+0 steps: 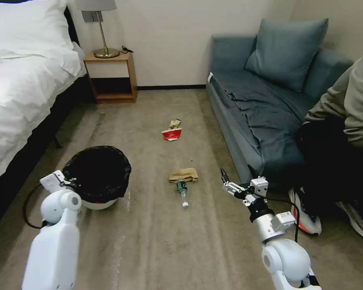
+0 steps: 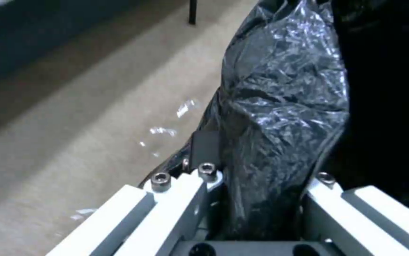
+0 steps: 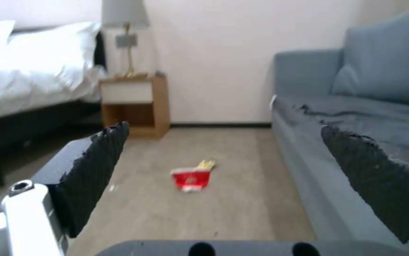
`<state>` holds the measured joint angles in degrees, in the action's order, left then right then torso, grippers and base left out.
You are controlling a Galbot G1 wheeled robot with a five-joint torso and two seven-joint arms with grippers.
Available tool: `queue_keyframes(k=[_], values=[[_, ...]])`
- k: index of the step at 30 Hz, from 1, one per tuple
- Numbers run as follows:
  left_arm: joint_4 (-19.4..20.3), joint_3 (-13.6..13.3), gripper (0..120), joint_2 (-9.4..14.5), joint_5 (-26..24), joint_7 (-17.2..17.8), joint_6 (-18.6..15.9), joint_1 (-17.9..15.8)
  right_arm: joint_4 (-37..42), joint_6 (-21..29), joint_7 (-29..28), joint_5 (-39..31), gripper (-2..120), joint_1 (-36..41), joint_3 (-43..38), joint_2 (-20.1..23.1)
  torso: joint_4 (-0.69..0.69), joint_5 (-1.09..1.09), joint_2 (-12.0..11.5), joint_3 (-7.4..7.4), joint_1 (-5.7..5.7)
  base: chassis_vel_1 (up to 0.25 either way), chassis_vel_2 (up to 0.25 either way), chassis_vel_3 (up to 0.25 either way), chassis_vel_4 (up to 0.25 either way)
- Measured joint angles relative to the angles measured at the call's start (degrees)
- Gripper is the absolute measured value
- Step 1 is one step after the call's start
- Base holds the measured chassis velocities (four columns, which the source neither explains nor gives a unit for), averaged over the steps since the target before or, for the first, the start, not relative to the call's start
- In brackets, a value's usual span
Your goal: Pick up the trash bin, then pick up the garbage on the floor and place it into the trash bin.
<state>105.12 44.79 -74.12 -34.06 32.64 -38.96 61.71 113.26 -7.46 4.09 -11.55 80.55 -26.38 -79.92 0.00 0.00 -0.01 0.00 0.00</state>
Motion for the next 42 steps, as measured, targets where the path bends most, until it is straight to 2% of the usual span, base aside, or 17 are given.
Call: queue_keyframes(k=[1, 2, 4, 8, 14, 24, 42], values=[[2.1, 0.3, 2, 0.1, 0.8, 0.2, -0.8, 1.1, -0.8, -1.7, -1.3, 0.2, 100, -0.5, 0.7, -0.3, 0.00, 0.01, 0.0, 0.00, 0.00, 0.000, 0.000, 0.000, 0.000], [2.1, 0.3, 2, 0.1, 0.8, 0.2, -0.8, 1.1, -0.8, -1.7, -1.3, 0.2, 100, -0.5, 0.7, -0.3, 0.00, 0.01, 0.0, 0.00, 0.00, 0.000, 0.000, 0.000, 0.000], [4.9, 0.8, 2, 0.3, 3.2, 0.0, -1.6, 2.9, -2.0, -3.7, -2.5, 1.6, 100, -1.3, 1.1, -0.8, 0.01, 0.00, 0.0, 0.00, 0.00, 0.000, 0.000, 0.000, 0.000], [7.4, 1.1, 2, 0.4, 5.7, -1.3, -2.3, 4.7, -4.3, -6.4, -5.2, 5.2, 100, -2.7, 1.3, -1.0, 0.01, 0.00, 0.0, 0.00, 0.00, 0.000, 0.000, 0.000, 0.000], [9.8, 0.9, 2, 0.8, 6.5, -3.6, -2.6, 5.8, -5.7, -8.1, -6.7, 8.2, 100, -2.9, 0.9, -0.6, 0.00, 0.00, 0.0, 0.00, 0.00, 0.000, 0.000, 0.000, 0.000], [10.0, 0.0, 2, 0.1, 6.4, -3.6, -2.7, 5.3, -6.3, -8.4, -2.6, 6.0, 100, -3.1, -0.2, -0.8, 0.00, 0.00, 0.0, 0.00, 0.00, 0.000, 0.000, 0.000, 0.000], [8.6, 0.9, 2, 0.1, 6.7, -4.0, -2.2, 5.4, -5.9, -7.5, 1.1, 5.3, 100, -1.8, -0.3, -1.2, 0.00, 0.00, 0.0, 0.00, 0.00, -0.011, 0.009, 0.015, -0.015]])
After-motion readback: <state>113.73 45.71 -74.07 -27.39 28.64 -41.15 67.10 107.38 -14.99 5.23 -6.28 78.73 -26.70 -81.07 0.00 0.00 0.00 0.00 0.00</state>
